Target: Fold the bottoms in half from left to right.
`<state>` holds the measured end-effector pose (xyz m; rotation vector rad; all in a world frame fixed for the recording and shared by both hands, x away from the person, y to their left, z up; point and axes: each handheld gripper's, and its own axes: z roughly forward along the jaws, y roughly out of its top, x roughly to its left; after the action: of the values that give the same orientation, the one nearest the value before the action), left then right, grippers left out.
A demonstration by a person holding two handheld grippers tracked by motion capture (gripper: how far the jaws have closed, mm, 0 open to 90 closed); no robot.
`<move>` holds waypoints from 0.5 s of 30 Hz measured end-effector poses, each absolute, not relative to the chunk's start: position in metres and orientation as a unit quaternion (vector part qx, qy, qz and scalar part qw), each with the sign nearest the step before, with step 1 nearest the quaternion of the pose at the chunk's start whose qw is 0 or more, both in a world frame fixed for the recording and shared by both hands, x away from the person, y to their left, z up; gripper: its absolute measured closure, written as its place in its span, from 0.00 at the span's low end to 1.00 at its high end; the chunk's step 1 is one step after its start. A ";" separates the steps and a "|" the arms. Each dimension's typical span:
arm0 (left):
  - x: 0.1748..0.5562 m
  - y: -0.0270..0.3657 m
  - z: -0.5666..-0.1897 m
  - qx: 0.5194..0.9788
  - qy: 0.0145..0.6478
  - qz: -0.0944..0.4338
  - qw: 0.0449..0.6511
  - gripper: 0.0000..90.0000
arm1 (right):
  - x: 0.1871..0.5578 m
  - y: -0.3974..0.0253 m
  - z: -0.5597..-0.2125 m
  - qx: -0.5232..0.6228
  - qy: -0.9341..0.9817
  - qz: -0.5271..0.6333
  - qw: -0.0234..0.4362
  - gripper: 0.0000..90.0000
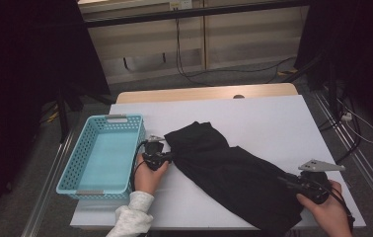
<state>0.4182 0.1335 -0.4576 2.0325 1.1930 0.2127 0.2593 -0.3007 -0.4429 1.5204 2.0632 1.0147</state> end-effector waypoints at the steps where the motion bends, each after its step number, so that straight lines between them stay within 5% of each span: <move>1: 0.418 0.133 -0.457 0.795 0.467 0.083 0.377 0.92 | 0.260 -0.301 -0.443 0.543 0.731 0.364 0.194 0.74; 5: 0.418 0.131 -0.457 0.797 0.465 0.089 0.375 0.92 | 0.271 -0.287 -0.450 0.533 0.751 0.344 0.183 0.79; 9: 0.418 0.132 -0.458 0.795 0.466 0.088 0.378 0.92 | 0.277 -0.282 -0.453 0.521 0.761 0.341 0.183 0.99; 15: 0.418 0.133 -0.459 0.793 0.467 0.087 0.381 0.92 | 0.282 -0.295 -0.444 0.533 0.738 0.359 0.204 1.00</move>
<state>0.4177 0.1326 -0.4585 2.0245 1.1931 0.2225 0.2815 -0.2947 -0.4443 1.4876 2.0588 1.0021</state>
